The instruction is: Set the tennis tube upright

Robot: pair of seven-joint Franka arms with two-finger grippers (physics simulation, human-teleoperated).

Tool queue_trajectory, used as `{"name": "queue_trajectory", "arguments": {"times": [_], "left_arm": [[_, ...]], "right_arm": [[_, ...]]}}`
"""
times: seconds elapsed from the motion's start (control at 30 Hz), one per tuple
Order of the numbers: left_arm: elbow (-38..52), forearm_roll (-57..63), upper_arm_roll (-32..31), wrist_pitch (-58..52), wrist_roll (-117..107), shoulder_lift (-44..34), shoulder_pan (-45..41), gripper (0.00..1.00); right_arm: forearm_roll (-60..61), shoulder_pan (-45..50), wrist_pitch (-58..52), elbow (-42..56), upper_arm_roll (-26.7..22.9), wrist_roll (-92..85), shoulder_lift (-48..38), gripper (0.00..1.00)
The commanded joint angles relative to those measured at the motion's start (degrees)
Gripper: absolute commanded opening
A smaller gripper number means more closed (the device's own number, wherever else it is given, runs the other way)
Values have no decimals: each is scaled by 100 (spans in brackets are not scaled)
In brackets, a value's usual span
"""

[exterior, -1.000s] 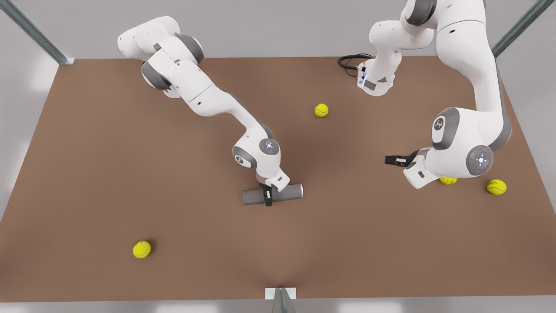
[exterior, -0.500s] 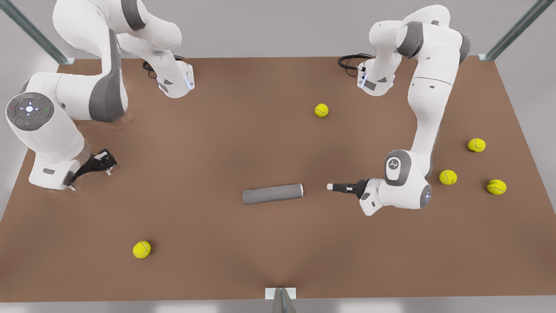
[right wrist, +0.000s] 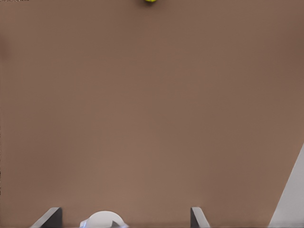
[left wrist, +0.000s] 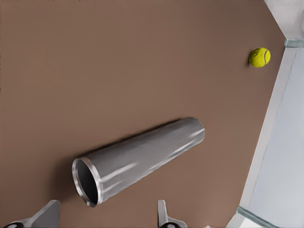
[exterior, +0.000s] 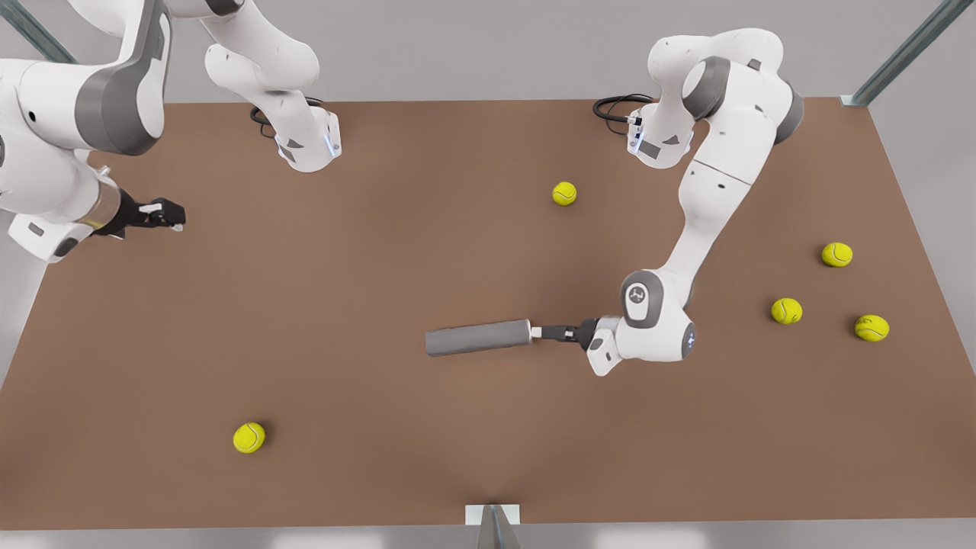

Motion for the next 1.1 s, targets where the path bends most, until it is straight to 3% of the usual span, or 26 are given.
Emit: {"name": "queue_trajectory", "arguments": {"times": [0.0,1.07], "left_arm": [[-4,-141,-31,599,625,49,9,100],[171,-791,-216,897,827,655,-466,100]], "right_arm": [[55,-4,22,-66,-1,1242,-10,100],[46,-13,330,22,-1,1242,394,100]]}}
